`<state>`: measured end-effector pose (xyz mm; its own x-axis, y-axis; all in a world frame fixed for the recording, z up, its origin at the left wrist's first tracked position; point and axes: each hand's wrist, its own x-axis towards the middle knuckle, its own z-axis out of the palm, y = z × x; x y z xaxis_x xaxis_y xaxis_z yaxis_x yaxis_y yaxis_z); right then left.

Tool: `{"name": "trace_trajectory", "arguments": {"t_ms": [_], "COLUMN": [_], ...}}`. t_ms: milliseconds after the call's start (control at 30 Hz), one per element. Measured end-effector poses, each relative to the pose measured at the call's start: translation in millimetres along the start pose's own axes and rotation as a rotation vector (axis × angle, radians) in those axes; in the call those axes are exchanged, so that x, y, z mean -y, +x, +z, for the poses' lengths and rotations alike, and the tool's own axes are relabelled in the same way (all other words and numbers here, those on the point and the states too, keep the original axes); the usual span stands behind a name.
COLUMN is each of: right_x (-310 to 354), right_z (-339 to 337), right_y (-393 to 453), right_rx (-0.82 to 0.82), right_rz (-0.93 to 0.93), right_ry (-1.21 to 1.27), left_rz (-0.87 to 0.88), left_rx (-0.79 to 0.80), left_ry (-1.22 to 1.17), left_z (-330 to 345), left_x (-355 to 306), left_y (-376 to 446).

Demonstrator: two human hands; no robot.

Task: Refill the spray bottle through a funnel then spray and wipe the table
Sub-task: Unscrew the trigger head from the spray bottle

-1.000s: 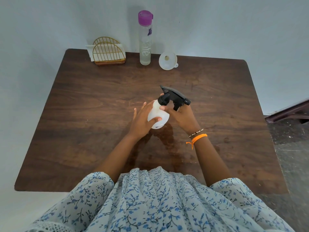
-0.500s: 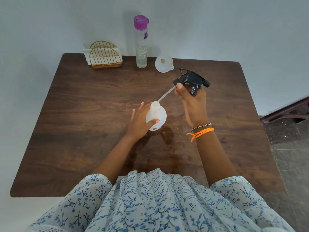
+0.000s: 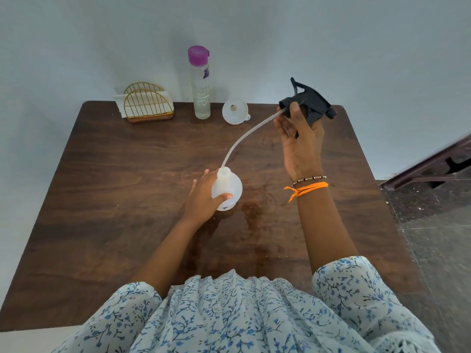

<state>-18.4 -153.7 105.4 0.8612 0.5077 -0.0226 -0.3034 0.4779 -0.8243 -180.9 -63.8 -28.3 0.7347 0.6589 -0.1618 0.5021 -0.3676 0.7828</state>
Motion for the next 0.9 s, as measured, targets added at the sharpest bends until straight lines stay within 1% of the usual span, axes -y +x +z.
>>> {"name": "trace_trajectory", "arguments": {"t_ms": [100, 167, 300, 467, 567, 667, 767, 900], "right_x": [4.7, 6.2, 3.5, -10.6, -27.8, -49.0, -66.9, -84.1], "right_z": [-2.8, -6.5, -19.7, -46.1, -63.4, -76.7, -84.0, -90.5], "right_y": [6.2, 7.6, 8.4, 13.7, 15.0, 13.9, 13.8, 17.0], "right_rx": [-0.067, -0.097, -0.185, -0.275, -0.28, -0.241, -0.236, -0.255], "right_rz": [0.032, 0.04, 0.102, 0.306, 0.402, 0.47, 0.545, 0.605], "right_ry": [0.103, 0.113, 0.043, -0.15, -0.239, -0.339, -0.372, -0.441], "left_rz": [-0.005, 0.001, 0.024, 0.029, 0.011, -0.004, -0.008, -0.011], "left_rx": [-0.004, -0.006, -0.015, -0.032, -0.039, -0.039, -0.045, -0.042], "left_ry": [0.004, -0.002, -0.018, -0.013, -0.015, -0.021, -0.01, -0.095], "left_z": [0.4, 1.3, 3.5, 6.7, 7.4, 7.8, 8.0, 7.9], "left_x": [-0.1, 1.2, 7.2, 12.3, 8.5, 6.3, 7.3, 11.6], "left_y": [0.6, 1.6, 3.5, 6.5, 5.6, 4.9, 5.2, 6.6]}}
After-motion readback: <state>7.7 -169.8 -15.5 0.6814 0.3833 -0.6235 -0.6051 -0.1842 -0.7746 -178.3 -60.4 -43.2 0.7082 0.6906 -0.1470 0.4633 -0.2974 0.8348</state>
